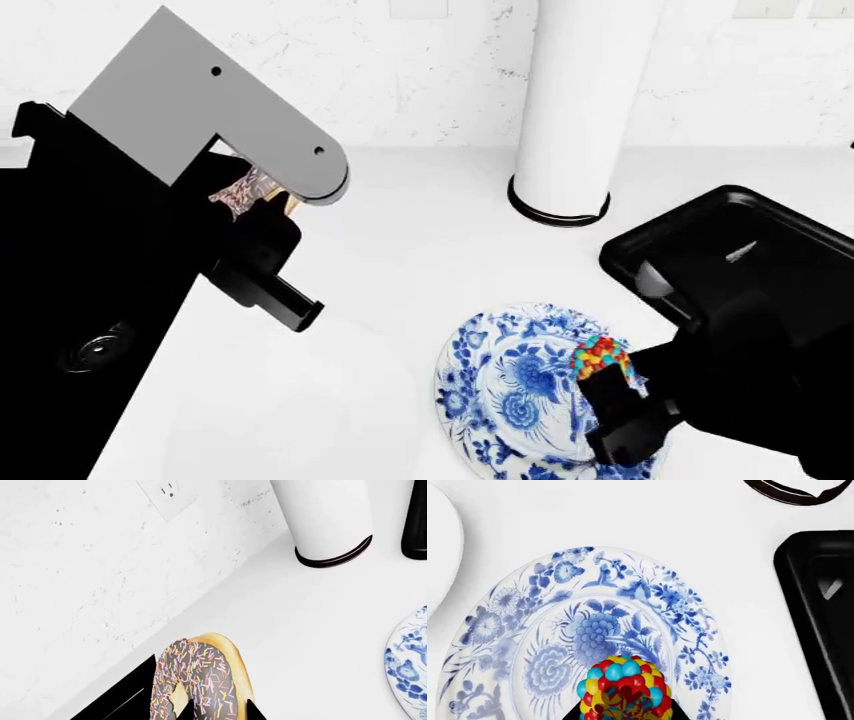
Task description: Move the dessert items from the plate to the tray.
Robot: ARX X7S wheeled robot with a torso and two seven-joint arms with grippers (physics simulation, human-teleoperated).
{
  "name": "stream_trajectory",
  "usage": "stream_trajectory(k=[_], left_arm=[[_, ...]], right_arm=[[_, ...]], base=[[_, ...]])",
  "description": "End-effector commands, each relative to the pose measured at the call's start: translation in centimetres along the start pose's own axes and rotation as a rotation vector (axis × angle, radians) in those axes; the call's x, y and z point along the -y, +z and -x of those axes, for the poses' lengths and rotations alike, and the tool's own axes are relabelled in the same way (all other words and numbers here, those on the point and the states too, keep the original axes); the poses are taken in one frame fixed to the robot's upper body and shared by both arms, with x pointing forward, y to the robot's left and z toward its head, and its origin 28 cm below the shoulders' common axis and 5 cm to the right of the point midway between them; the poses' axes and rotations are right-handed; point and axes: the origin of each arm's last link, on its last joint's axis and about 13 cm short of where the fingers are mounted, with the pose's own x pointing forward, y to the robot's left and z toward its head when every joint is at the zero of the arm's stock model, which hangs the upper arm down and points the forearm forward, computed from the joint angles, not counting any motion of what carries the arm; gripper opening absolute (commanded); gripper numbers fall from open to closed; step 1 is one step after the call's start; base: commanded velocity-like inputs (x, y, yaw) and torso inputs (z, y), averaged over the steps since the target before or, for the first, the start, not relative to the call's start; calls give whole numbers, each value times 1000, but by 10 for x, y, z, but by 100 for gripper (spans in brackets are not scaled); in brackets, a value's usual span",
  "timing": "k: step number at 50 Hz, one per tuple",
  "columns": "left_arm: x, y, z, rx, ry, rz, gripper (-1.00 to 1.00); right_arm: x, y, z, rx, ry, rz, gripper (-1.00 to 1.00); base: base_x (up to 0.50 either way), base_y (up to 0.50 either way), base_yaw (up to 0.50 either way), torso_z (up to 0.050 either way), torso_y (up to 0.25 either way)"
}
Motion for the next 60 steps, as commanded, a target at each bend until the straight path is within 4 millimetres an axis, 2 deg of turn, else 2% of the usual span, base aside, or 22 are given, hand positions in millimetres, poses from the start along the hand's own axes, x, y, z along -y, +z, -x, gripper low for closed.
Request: stream_trajectory(k=[1,8,19,34,60], left_arm=[[0,1,-1,5,3,3,-100],[-1,2,1,14,8,1,-100],[-5,4,3,26,35,-15,-100],[-4,4,2,29,37,-24,-100],[-1,6,-12,52,36,-61,-100]], right_arm=[[2,25,39,143,-77,25,-100],[5,35,65,268,-151,18,-100],[2,36,83,351,-176,-2,-100],[3,33,84,360,-169,-4,-100],[3,30,78,356,-152,1,-100]], base=[[0,0,0,0,0],[0,0,0,0,0],[0,-42,0,0,0],[-39,-483,0,0,0],[-43,-500,0,0,0]])
